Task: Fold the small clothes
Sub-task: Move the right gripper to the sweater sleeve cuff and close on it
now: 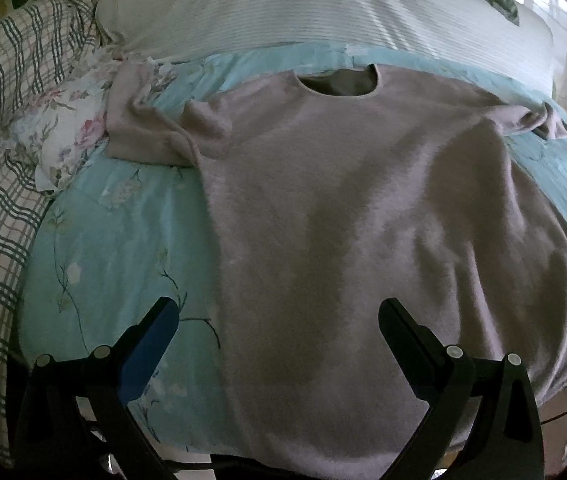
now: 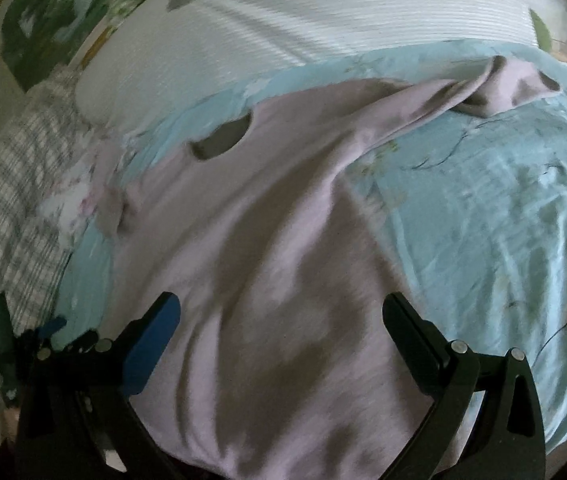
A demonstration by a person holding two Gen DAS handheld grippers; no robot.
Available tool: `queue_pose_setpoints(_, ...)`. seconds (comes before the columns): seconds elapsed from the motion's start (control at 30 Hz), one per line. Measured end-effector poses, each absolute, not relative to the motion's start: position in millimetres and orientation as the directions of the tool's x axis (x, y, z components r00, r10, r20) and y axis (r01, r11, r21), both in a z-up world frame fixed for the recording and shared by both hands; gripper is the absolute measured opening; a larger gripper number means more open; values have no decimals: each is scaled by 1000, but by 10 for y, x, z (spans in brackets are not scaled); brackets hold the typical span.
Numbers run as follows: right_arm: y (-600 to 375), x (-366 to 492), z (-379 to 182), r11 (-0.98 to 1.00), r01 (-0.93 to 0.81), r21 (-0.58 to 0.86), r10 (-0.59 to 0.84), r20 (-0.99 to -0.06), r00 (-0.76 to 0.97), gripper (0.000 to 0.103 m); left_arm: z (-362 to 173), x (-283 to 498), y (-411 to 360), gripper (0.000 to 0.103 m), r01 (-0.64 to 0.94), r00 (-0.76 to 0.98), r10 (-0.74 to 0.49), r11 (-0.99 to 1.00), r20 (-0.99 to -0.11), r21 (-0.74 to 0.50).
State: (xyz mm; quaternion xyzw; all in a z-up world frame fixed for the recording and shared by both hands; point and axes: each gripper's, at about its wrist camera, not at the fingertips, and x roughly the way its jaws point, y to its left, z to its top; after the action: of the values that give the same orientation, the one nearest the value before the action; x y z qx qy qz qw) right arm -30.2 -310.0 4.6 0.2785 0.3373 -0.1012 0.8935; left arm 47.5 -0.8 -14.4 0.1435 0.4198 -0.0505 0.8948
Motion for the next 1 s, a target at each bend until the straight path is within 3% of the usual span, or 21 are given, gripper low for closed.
queue_pose_setpoints(0.17, -3731, -271, 93, 751, 445, 487, -43, -636, 770, 101, -176, 632, 16, 100, 200, 625, 38, 958, -780, 207)
queue_pose_setpoints(0.4, -4718, -141, 217, 680, 585, 443, -213, -644, 735, 101, -286, 788, -100, 100, 222, 579, 55, 949, -814, 222)
queue_pose_setpoints(0.53, -5416, 26, 233, 624, 667, 407, -303, -660, 687, 89, -345, 936, -137, 100, 224, 556, 64, 948, -829, 224)
queue_pose_setpoints(0.67, -6125, 238, 125, 534, 742, 406, -358, -687, 633, 85, -423, 1105, -165, 100, 214, 533, 60, 955, -844, 203)
queue_pose_setpoints(1.0, -7380, 781, -190, 372, 856, 358, -427, -753, 501, 84, -668, 1485, -362, 100, 204, 478, 89, 957, -874, 208)
